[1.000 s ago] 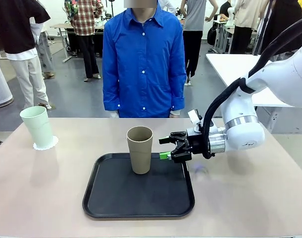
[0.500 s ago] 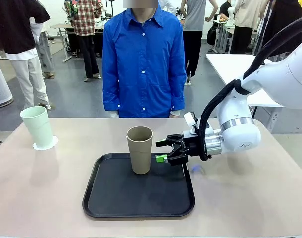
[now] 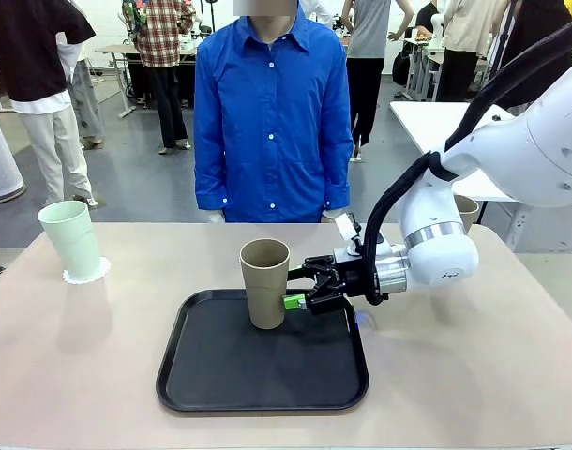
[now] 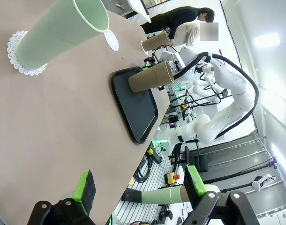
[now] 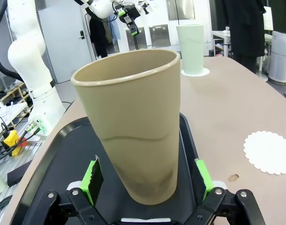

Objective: Place coasters on the table and set cups on them.
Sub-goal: Take one Reusable plastic cup from the Flat Tray and place it on a coaster set by the human.

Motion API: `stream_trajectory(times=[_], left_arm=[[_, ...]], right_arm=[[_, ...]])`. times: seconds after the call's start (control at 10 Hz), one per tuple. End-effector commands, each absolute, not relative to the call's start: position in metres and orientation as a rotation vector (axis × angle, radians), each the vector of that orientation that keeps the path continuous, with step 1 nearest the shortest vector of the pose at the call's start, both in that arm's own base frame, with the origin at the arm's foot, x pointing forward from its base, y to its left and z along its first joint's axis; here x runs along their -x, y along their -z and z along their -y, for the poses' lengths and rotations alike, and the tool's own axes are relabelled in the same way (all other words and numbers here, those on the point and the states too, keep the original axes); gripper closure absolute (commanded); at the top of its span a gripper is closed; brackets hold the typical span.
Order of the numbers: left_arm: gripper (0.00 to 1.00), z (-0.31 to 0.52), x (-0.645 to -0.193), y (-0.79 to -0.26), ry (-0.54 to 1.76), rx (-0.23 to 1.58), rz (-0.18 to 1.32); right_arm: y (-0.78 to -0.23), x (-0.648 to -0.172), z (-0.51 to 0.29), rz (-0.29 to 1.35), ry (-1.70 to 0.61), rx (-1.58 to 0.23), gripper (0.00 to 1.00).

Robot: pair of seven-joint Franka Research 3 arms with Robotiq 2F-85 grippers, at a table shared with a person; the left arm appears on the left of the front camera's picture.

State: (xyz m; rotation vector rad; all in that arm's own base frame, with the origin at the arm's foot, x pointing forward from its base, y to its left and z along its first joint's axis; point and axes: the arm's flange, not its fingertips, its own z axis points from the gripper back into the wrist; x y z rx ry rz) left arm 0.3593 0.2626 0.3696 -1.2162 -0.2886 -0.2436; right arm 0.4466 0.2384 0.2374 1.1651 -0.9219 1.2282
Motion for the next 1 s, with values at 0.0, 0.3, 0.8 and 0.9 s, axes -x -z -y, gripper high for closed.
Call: stream_trajectory(times=[0.0,0.3,0.8,0.9], left_arm=[[0.00,-0.264,-0.359,-0.371,0.241,1.214,0.292],[0.00,-0.264,-0.359,-0.371,0.241,1.214,0.292],[0.00,-0.264,-0.359,-0.371,0.241,1.214,0.292],[0.00,-0.264,-0.359,-0.371,0.241,1.214,0.292]], right_arm=[[-0.236,-0.454,-0.248,0.905,-1.215,-1.169,0.00],[-0.232,-0.453,-0.256,0.880,-1.230,-1.189,0.00],[-0.227,-0.454,-0.272,0.818,-1.264,-1.230,0.00],[-0.223,-0.453,-0.275,0.804,-1.273,-1.231,0.00]])
